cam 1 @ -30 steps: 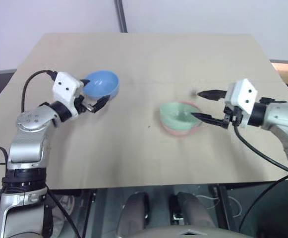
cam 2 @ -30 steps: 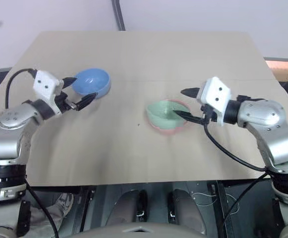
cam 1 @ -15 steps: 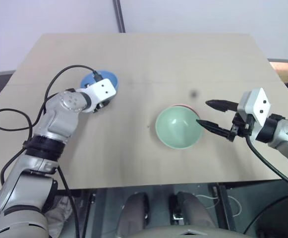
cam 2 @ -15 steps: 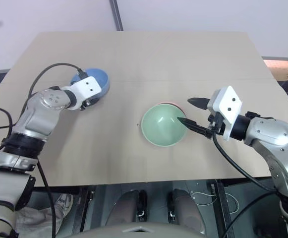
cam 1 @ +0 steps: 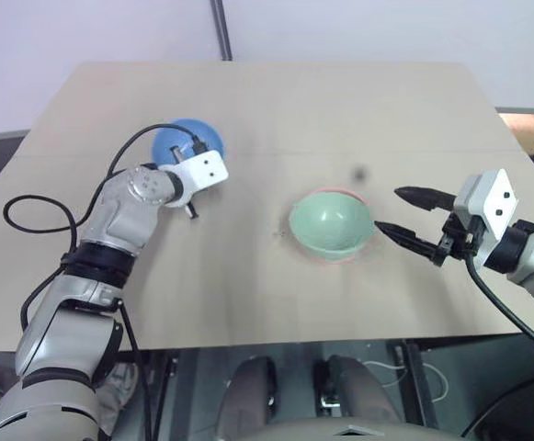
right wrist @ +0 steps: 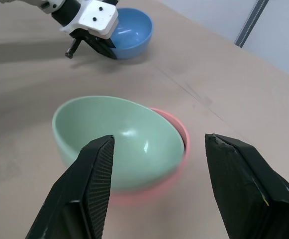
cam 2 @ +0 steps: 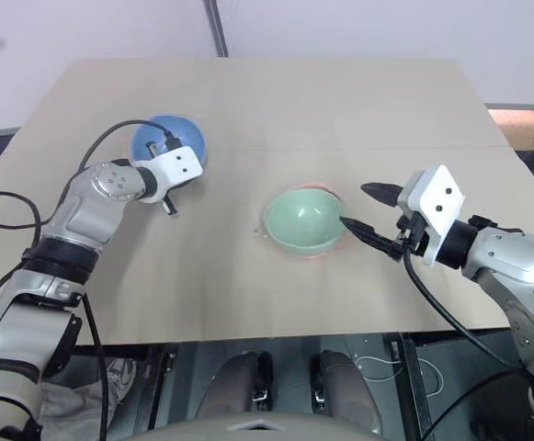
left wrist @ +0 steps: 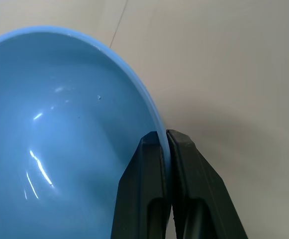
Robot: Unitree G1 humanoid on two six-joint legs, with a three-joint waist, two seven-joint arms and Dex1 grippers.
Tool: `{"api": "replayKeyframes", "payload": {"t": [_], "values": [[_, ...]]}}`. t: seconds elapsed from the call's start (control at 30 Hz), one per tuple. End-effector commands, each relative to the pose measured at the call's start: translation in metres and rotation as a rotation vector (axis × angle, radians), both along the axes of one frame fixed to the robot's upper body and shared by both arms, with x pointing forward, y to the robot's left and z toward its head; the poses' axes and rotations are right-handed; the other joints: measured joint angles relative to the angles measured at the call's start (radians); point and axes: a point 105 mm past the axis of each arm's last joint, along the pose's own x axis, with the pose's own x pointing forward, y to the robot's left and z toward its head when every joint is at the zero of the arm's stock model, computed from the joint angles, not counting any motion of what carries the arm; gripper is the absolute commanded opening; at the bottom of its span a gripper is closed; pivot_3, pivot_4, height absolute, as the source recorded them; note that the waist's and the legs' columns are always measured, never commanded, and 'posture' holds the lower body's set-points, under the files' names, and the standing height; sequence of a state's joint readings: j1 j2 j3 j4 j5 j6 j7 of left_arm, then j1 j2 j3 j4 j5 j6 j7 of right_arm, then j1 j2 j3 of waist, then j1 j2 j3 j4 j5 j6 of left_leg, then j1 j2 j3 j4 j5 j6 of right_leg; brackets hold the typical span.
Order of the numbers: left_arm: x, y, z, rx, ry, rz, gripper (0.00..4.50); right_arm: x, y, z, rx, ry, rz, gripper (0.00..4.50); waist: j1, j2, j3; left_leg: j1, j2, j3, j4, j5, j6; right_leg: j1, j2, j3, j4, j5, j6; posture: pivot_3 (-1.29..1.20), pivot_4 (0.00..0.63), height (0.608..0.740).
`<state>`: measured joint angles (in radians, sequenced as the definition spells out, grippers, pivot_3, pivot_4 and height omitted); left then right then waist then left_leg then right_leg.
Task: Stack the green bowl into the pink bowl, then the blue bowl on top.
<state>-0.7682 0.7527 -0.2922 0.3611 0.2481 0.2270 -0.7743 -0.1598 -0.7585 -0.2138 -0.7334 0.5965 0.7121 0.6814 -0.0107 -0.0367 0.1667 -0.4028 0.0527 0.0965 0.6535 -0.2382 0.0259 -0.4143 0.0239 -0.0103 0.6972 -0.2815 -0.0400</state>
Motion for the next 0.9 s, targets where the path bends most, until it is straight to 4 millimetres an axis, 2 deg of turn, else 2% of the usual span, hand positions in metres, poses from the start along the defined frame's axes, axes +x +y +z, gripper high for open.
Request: {"api": "replayKeyframes", "payload": {"t": [0.03, 0.07, 0.13, 0.17, 0.23, 0.33, 0.47, 0.63, 0.73, 0.87, 0.9], "values": [[-0.017, -0.039, 0.04, -0.084, -0.107, -0.209, 0.15, 0.0, -0.004, 0.018, 0.023, -0.057, -0.017, 3.2, 0.001, 0.0, 0.0, 0.0, 0.0, 0.0, 0.0, 0.0, 0.0, 0.0, 0.0, 0.0, 0.0, 0.0, 0.0, 0.0, 0.15, 0.74], [-0.021, -0.045, 0.043, -0.096, -0.11, -0.241, 0.0, 0.002, -0.005, 0.02, 0.037, -0.067, -0.031, 3.71, 0.0, 0.0, 0.0, 0.0, 0.0, 0.0, 0.0, 0.0, 0.0, 0.0, 0.0, 0.0, 0.0, 0.001, -0.002, 0.0, 0.15, 0.74], [-0.03, -0.06, 0.052, -0.119, -0.122, -0.329, 0.0, 0.004, -0.007, 0.024, 0.041, -0.091, -0.061, 4.35, 0.0, 0.0, 0.0, 0.0, 0.0, 0.0, 0.0, 0.0, 0.0, 0.0, 0.0, 0.0, 0.0, 0.001, -0.002, 0.0, 0.15, 0.74], [-0.034, -0.068, 0.058, -0.136, -0.126, -0.369, 0.0, 0.005, -0.008, 0.025, 0.044, -0.104, -0.078, 4.44, 0.0, 0.0, 0.0, 0.0, 0.0, 0.0, 0.001, 0.0, 0.0, 0.0, 0.0, 0.0, 0.0, 0.001, -0.002, 0.0, 0.15, 0.74], [-0.043, -0.086, 0.07, -0.178, -0.118, -0.454, 0.0, 0.005, -0.011, 0.029, 0.052, -0.114, -0.105, 4.44, 0.0, 0.0, 0.0, 0.001, 0.0, 0.0, 0.001, 0.0, 0.0, 0.0, 0.0, 0.0, 0.001, 0.0, 0.0, 0.0, 0.15, 0.74], [-0.06, -0.11, 0.078, -0.2, -0.075, -0.615, 0.0, -0.007, -0.013, 0.026, 0.047, -0.087, -0.097, 4.44, 0.0, 0.0, 0.0, 0.0, 0.0, 0.0, 0.001, 0.0, 0.0, 0.0, 0.0, 0.0, 0.001, -0.001, 0.001, 0.0, 0.15, 0.74], [-0.082, -0.136, 0.078, -0.209, 0.032, -0.84, 0.0, -0.023, -0.022, 0.022, 0.041, -0.069, -0.144, 4.44, 0.004, 0.001, 0.0, 0.0, -0.001, -0.001, 0.001, 0.0, 0.0, 0.001, 0.0, 0.0, 0.0, -0.001, 0.001, 0.0, 0.15, 0.74], [-0.098, -0.157, 0.076, -0.163, 0.156, -1.046, 0.0, -0.034, -0.035, 0.023, 0.031, -0.095, -0.261, 4.44, 0.001, 0.0, 0.0, 0.001, -0.001, -0.001, 0.002, 0.0, 0.0, 0.002, 0.001, 0.0, 0.001, -0.001, 0.002, 0.0, 0.15, 0.74], [-0.097, -0.162, 0.07, -0.101, 0.2, -1.117, 0.0, -0.037, -0.037, 0.022, 0.017, -0.107, -0.298, 4.44, -0.003, 0.001, 0.0, 0.002, -0.001, -0.001, 0.002, 0.0, 0.0, 0.003, 0.002, 0.001, 0.001, -0.001, 0.002, 0.0, 0.15, 0.74], [-0.093, -0.167, 0.067, -0.084, 0.228, -1.152, 1.13, -0.041, -0.034, 0.02, 0.017, -0.114, -0.312, 4.5, -0.004, 0.001, 0.0, 0.003, 0.0, -0.001, 0.003, 0.0, 0.0, 0.003, 0.005, 0.001, 0.001, -0.001, 0.002, 0.0, 0.15, 0.74], [-0.091, -0.17, 0.069, -0.1, 0.21, -1.151, 1.65, -0.042, -0.034, 0.02, 0.018, -0.115, -0.316, 4.5, -0.004, 0.001, 0.0, 0.003, 0.0, -0.001, 0.003, 0.0, 0.0, 0.003, 0.005, 0.002, 0.001, -0.001, 0.002, 0.0, 0.15, 0.74]]}}
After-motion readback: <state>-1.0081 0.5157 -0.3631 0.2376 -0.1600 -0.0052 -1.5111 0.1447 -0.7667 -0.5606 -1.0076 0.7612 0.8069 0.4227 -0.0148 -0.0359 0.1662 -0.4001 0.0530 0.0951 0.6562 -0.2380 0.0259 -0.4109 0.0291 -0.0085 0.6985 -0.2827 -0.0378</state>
